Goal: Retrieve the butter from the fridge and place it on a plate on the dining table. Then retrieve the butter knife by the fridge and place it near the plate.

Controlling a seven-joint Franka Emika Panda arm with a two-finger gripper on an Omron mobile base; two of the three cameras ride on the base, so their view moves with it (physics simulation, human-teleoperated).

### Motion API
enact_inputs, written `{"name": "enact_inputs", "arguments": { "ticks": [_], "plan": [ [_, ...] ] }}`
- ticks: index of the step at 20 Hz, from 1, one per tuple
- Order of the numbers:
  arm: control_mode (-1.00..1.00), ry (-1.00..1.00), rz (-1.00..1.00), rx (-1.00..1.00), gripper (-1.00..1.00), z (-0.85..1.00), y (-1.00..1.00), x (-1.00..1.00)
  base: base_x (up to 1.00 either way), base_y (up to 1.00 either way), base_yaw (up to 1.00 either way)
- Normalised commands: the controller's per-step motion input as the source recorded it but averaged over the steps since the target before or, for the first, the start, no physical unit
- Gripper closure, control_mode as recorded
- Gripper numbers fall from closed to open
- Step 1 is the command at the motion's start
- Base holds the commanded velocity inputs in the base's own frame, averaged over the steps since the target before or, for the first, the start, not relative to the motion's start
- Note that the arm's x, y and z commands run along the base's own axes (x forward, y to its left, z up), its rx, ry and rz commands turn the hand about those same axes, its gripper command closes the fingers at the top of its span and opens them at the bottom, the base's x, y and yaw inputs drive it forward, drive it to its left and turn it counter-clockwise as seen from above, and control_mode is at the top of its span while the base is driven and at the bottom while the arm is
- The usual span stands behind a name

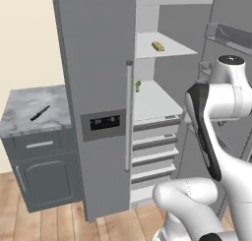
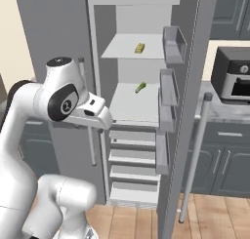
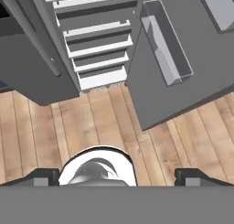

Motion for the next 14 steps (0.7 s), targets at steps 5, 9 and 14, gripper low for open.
{"name": "enact_inputs", "arguments": {
  "ticks": [5, 9, 14],
  "plan": [
    [1.0, 0.0, 0.0, 0.0, -1.0, 0.0, 0.0, 0.0, 0.65, -0.01, -0.1],
    [1.0, 0.0, 0.0, 0.0, -1.0, 0.0, 0.0, 0.0, 0.74, -0.09, -0.14],
    [1.0, 0.0, 0.0, 0.0, -1.0, 0.0, 0.0, 0.0, 0.58, -0.28, -0.07]
  ]
}}
